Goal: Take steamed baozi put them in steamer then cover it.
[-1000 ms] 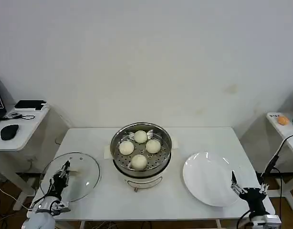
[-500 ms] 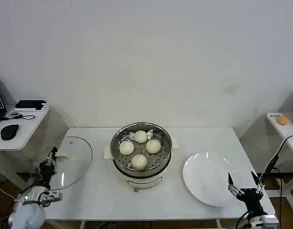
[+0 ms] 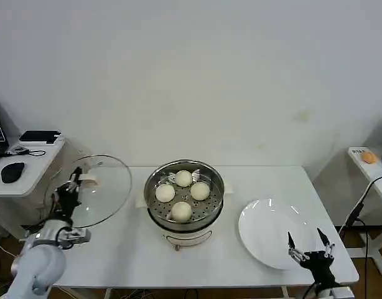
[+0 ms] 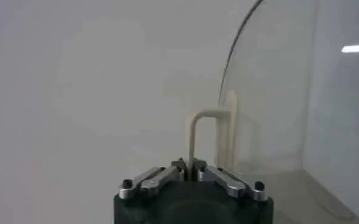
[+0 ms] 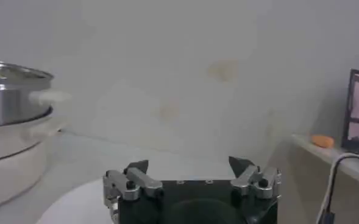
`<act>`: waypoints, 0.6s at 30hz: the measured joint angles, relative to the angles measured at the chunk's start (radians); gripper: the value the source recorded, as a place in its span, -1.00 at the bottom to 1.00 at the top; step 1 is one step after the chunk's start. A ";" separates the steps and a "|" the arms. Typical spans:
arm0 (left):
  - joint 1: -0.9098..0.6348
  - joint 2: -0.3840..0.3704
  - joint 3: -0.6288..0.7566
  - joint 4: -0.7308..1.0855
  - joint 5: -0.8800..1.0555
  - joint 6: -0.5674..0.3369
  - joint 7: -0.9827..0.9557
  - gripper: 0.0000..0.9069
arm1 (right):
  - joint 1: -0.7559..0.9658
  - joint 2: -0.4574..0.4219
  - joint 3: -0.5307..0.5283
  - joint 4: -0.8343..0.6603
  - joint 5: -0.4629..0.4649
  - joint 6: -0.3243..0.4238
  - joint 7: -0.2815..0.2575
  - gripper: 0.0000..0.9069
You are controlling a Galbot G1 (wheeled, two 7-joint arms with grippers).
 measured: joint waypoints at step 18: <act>-0.171 -0.090 0.316 -0.125 0.134 0.245 0.263 -1.00 | -0.032 0.061 -0.085 0.014 -0.110 0.028 0.019 1.00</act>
